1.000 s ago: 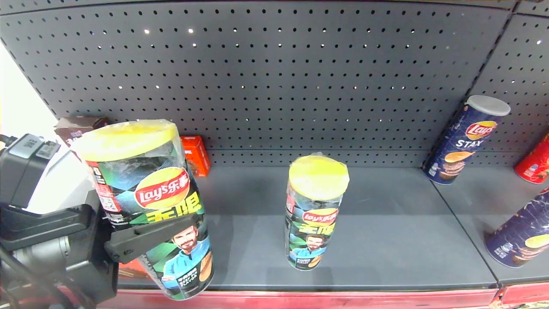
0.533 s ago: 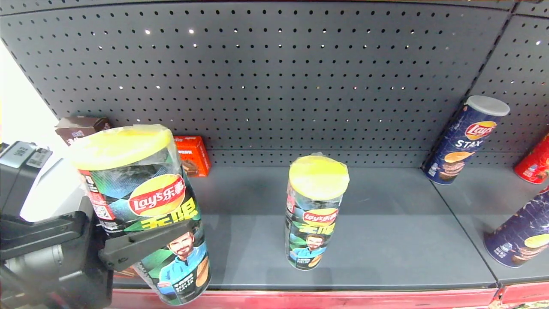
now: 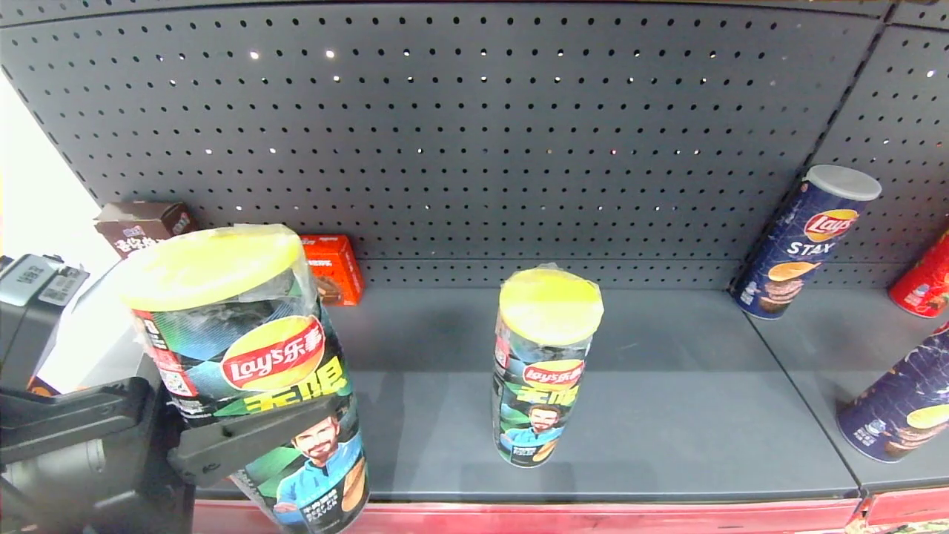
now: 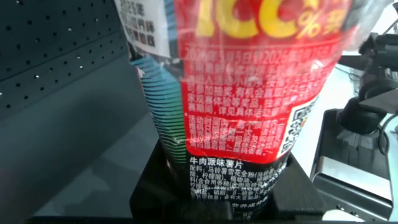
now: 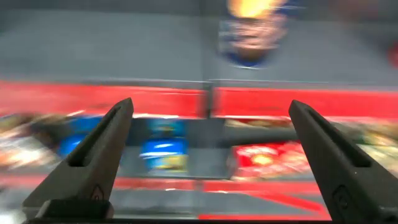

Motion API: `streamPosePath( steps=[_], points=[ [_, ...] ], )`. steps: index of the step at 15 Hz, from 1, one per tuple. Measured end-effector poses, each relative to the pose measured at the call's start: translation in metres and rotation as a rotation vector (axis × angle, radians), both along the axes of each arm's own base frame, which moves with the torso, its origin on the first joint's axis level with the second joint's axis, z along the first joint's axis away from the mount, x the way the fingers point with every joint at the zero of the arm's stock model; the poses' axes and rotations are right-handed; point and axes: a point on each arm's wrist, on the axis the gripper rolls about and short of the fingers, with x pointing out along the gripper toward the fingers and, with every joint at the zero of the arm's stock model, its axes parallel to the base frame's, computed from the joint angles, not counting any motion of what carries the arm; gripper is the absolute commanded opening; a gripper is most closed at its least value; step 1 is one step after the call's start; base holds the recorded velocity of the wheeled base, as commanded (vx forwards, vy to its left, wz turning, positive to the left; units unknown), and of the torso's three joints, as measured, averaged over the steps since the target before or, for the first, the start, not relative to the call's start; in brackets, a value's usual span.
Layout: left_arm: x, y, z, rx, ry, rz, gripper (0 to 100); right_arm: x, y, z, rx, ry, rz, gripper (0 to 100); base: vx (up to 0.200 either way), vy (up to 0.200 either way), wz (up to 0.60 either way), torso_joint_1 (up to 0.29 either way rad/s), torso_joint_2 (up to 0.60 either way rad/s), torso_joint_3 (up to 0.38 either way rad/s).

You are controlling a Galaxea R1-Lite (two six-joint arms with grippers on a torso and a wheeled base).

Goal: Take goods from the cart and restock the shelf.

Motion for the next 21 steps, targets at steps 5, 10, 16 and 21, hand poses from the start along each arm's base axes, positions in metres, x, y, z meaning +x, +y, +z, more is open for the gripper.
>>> streamPosePath(
  steps=[5, 10, 16, 21],
  points=[
    [-0.002, -0.003, -0.001, 0.000, -0.001, -0.025, 0, 0.000, -0.004, -0.006, 0.028, 0.005, -0.149, 100, 0.000, 0.000, 0.00, 0.000, 0.00, 0.000],
    [-0.006, -0.004, 0.001, -0.005, -0.009, -0.037, 0, -0.001, -0.004, -0.008, 0.027, 0.001, -0.155, 100, 0.000, 0.000, 0.00, 0.000, 0.00, 0.000],
    [-0.004, -0.009, 0.008, -0.007, -0.029, -0.060, 0, -0.001, -0.004, -0.008, 0.027, 0.002, -0.155, 100, 0.000, 0.000, 0.00, 0.000, 0.00, 0.000],
    [0.005, -0.012, 0.005, 0.048, -0.097, -0.059, 0, -0.001, -0.004, -0.008, 0.027, 0.003, -0.155, 100, 0.000, 0.000, 0.00, 0.000, 0.00, 0.000]
  ],
)
